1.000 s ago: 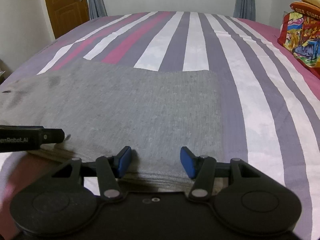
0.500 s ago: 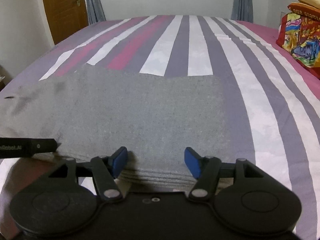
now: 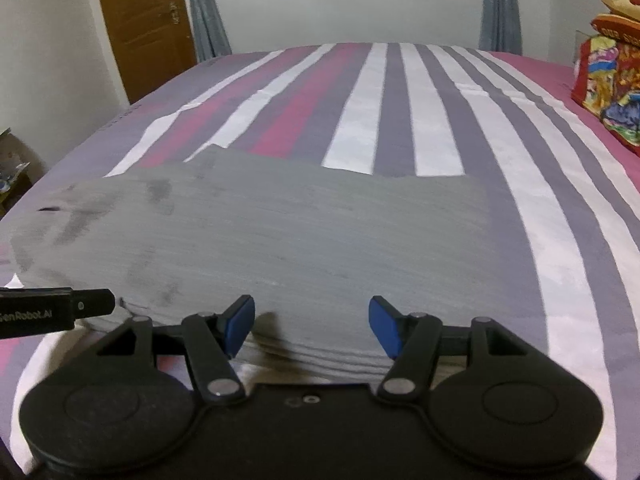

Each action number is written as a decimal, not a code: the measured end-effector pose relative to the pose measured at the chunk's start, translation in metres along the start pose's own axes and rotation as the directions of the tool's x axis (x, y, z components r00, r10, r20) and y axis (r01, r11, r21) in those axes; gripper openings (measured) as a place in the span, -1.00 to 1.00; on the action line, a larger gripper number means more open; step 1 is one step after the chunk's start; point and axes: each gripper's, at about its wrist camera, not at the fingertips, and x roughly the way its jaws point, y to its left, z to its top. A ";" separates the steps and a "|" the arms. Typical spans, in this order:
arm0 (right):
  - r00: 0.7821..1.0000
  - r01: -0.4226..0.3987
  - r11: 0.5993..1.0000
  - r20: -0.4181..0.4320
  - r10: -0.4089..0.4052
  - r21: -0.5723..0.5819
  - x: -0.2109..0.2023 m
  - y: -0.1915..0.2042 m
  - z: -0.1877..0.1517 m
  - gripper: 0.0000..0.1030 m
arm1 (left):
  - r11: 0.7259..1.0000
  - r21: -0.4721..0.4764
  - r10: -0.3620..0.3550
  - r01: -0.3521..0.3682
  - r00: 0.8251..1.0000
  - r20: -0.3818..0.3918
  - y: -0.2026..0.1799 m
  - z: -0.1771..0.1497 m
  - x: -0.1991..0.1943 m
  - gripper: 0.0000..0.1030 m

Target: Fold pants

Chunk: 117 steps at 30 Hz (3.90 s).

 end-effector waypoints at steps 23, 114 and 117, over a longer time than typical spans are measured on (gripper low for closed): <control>1.000 -0.004 0.998 -0.019 0.003 -0.063 0.027 0.048 0.009 0.30 | 0.986 -0.127 0.111 -0.112 0.994 -0.013 0.094 0.000 0.010 0.06; 1.000 -0.001 0.983 0.008 -0.001 0.186 -0.005 -0.067 -0.003 0.37 | 0.869 0.425 -0.305 0.254 0.951 0.057 -0.107 0.027 0.042 -0.53; 1.000 -0.007 0.974 0.012 0.004 0.226 -0.008 -0.081 -0.005 0.37 | 0.859 0.461 -0.289 0.225 0.954 0.073 -0.118 0.026 0.027 -0.49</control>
